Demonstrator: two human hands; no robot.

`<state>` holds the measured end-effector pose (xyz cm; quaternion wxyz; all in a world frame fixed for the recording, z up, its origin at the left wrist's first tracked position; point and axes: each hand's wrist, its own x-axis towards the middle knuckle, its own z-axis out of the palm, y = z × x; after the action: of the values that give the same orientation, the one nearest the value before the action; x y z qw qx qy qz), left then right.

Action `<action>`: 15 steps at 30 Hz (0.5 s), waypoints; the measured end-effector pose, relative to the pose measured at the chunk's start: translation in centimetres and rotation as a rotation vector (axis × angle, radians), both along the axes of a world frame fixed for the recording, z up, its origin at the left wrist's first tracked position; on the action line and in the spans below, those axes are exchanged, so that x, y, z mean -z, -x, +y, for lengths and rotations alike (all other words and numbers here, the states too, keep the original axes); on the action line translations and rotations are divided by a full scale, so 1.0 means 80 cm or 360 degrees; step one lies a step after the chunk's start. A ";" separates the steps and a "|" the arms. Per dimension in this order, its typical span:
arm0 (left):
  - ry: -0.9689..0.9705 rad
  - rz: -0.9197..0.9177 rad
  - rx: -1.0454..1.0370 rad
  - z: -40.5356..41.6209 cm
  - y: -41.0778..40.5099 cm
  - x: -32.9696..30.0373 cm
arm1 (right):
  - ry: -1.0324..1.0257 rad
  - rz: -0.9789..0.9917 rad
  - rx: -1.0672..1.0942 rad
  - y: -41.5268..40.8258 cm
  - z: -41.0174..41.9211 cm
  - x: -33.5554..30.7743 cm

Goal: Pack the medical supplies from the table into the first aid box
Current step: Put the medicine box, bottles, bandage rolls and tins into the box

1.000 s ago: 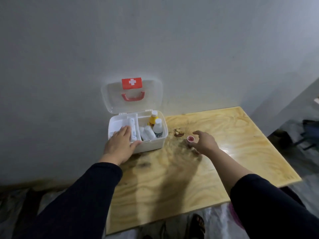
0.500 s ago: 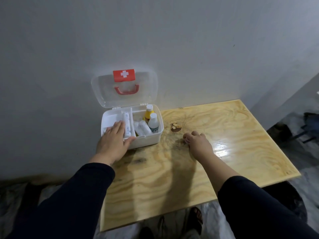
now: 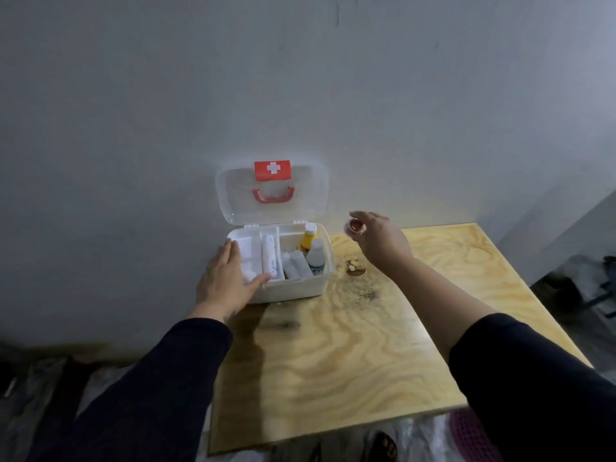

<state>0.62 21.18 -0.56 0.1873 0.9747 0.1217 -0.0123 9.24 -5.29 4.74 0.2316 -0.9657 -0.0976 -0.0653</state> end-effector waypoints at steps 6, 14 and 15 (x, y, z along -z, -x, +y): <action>0.0260 0.0065 -0.0106 0.010 0.007 -0.004 | -0.0086 0.0052 -0.0379 -0.008 0.086 -0.036; 0.0441 -0.0053 -0.0209 0.015 0.005 0.006 | 0.0241 0.0169 -0.0860 -0.015 0.187 -0.004; 0.0489 -0.0084 -0.0215 0.015 0.005 0.007 | 0.0298 0.0170 -0.0912 -0.017 0.195 0.000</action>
<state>0.19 22.38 -1.15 0.3376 0.9241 0.1788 0.0074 10.58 10.34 4.74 0.1553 -0.9180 -0.3594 0.0628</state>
